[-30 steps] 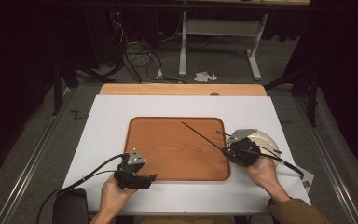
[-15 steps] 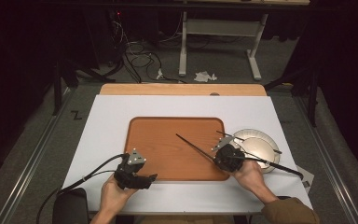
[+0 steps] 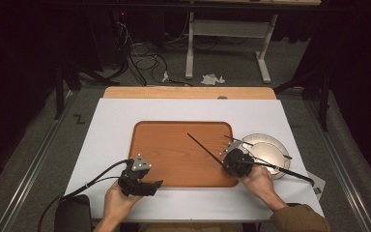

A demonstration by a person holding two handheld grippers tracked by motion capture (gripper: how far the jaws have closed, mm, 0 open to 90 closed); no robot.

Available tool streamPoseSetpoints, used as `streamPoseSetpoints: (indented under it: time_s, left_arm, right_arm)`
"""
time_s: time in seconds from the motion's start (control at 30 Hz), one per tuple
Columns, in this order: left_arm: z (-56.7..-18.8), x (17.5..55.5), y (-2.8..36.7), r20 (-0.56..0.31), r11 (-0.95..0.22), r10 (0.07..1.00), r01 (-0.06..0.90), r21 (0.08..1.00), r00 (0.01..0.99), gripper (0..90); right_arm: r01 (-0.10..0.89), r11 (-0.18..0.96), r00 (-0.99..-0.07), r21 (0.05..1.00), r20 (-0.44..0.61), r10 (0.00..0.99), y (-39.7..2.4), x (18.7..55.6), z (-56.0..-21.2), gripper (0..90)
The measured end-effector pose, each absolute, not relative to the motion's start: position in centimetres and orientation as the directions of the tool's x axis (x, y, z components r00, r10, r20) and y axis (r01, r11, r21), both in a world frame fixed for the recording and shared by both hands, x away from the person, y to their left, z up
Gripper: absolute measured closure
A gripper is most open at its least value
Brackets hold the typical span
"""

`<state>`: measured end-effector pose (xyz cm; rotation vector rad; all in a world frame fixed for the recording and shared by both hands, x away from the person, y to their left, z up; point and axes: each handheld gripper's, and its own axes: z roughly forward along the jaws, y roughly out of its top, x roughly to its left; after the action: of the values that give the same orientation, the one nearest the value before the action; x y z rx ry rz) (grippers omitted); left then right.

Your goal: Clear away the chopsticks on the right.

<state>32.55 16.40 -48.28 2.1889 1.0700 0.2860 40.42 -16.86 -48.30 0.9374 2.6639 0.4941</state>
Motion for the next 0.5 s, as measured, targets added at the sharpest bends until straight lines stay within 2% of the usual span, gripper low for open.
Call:
streamPoseSetpoints:
  time_s: [0.27, 0.37, 0.5]
  left_arm:
    - [-48.26, 32.52, 16.42, -0.094, -0.436, 0.762, 0.616, 0.656, 0.640, 32.1]
    - [-48.28, 32.55, 16.41, -0.092, -0.438, 0.762, 0.615, 0.656, 0.641, 32.1]
    - [-48.29, 32.53, 16.41, -0.091, -0.438, 0.763, 0.615, 0.655, 0.640, 32.2]
  right_arm:
    - [0.574, 0.715, -0.723, 0.399, -0.164, 0.672, -17.07, 40.55, -48.27, 82.4]
    - [0.575, 0.712, -0.717, 0.403, -0.171, 0.676, -17.13, 40.58, -48.25, 77.1]
    - [0.572, 0.703, -0.717, 0.422, -0.157, 0.679, -17.12, 40.38, -47.88, 74.8]
